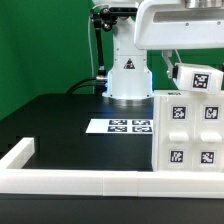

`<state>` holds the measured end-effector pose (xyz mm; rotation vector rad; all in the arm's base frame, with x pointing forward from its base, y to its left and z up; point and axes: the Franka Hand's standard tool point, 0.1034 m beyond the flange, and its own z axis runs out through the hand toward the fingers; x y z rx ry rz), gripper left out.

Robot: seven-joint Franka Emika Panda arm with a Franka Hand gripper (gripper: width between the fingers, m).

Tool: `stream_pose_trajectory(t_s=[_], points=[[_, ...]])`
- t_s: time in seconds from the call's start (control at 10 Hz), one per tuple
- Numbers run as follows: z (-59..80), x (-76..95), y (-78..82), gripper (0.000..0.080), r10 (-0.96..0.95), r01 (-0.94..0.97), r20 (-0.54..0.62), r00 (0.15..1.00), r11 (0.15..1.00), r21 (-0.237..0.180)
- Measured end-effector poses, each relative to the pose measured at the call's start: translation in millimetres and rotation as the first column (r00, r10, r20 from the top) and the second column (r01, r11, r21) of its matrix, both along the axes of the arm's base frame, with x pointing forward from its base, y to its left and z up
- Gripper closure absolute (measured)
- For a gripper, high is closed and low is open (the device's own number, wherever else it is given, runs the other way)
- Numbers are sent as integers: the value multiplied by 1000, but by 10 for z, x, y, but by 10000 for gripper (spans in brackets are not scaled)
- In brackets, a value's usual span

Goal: Assemble cabinet

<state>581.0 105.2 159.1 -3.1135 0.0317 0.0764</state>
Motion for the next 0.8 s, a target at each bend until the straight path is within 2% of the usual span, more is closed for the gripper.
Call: stream_pose_trajectory(t_s=[0.1, 0.6, 0.7, 0.8], points=[[-2, 0, -2, 255, 0, 0, 0, 1000, 1000, 0], [-15, -15, -52, 255, -62, 62, -6, 998, 998, 1], [-19, -16, -63, 255, -108, 108, -9, 994, 994, 10], [-23, -15, -63, 254, -259, 260, -10, 966, 965, 28]])
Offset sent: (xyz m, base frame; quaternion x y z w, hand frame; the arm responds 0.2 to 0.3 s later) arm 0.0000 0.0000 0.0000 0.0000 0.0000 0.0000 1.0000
